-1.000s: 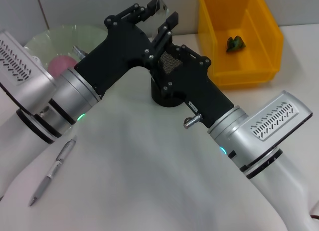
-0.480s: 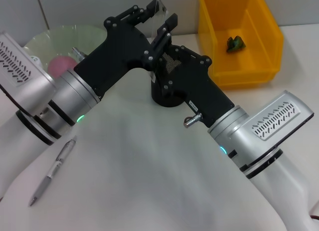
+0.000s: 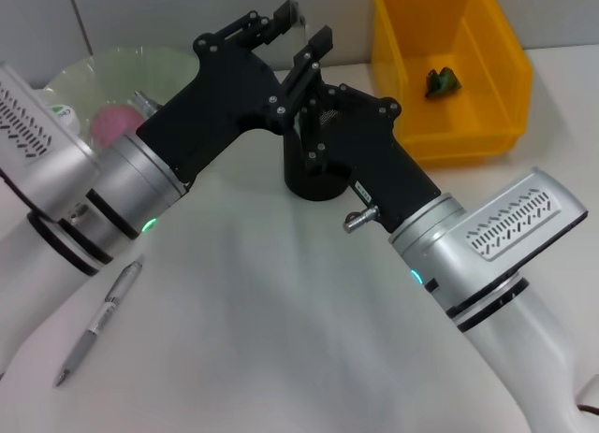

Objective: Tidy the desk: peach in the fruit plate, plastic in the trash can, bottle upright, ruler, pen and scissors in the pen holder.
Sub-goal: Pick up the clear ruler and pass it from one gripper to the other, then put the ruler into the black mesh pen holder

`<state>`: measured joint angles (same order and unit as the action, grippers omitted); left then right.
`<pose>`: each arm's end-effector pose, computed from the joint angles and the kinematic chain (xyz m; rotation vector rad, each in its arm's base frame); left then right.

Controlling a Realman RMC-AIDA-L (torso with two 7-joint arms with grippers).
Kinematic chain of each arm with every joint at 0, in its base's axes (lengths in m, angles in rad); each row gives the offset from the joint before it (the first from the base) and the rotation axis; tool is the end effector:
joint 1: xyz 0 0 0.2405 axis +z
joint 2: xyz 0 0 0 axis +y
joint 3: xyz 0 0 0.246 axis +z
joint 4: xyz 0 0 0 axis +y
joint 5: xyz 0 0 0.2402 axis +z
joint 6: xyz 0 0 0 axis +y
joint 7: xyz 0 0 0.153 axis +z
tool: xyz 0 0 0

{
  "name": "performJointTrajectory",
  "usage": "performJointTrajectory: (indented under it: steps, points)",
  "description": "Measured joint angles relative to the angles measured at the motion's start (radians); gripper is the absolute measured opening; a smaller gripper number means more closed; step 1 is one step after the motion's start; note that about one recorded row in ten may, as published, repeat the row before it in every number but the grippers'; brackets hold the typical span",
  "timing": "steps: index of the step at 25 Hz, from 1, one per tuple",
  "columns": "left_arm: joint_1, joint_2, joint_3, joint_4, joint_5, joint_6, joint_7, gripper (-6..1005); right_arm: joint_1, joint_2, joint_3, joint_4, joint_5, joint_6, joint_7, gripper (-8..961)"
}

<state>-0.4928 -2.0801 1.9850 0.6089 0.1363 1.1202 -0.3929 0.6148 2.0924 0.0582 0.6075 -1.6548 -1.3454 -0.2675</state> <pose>-0.1448 0.3679 -0.0801 -2.1567 -0.0356 -1.1763 0.1733 0.3158 -0.1277 -1.8572 0.2687 1.0088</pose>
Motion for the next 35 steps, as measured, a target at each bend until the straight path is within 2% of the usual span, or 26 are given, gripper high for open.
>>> performJointTrajectory:
  steps: [4, 10, 15, 21, 25, 30, 31, 32, 33, 35]
  points:
    - [0.007, 0.000, -0.003, 0.000, 0.000, 0.011, 0.002, 374, -0.025, 0.000, 0.035, 0.042, 0.000, 0.000, -0.079, 40]
    - [0.015, 0.000, -0.002, 0.000, -0.001, 0.047, 0.006, 521, -0.054, 0.000, 0.067, 0.050, -0.007, -0.006, -0.087, 7]
    - [0.031, 0.003, -0.013, 0.000, -0.001, 0.058, 0.002, 763, -0.073, -0.002, 0.081, 0.028, -0.013, -0.053, -0.072, 6]
    - [0.137, 0.015, -0.048, -0.007, 0.008, 0.088, 0.011, 847, -0.035, -0.008, 0.092, -0.114, -0.019, -0.081, 0.174, 21]
    - [0.186, 0.019, -0.062, -0.091, 0.009, 0.126, 0.025, 846, 0.006, -0.006, 0.092, -0.215, -0.019, -0.039, 0.324, 31]
    - [0.190, 0.019, -0.070, -0.125, 0.010, 0.136, 0.030, 846, 0.056, -0.007, 0.083, -0.288, -0.031, 0.056, 0.433, 43]
    - [0.193, 0.016, -0.091, -0.186, 0.009, 0.159, 0.033, 845, 0.066, -0.006, 0.083, -0.297, -0.038, 0.074, 0.443, 46]
    - [0.193, 0.016, -0.091, -0.186, 0.009, 0.159, 0.033, 845, 0.074, -0.006, 0.082, -0.303, -0.042, 0.091, 0.453, 48]
    - [0.208, 0.016, -0.101, -0.249, 0.010, 0.213, 0.017, 845, 0.082, -0.007, 0.082, -0.308, -0.045, 0.107, 0.463, 51]
    - [0.214, 0.017, -0.097, -0.257, 0.011, 0.218, 0.014, 845, 0.095, -0.007, 0.082, -0.314, -0.052, 0.138, 0.478, 55]
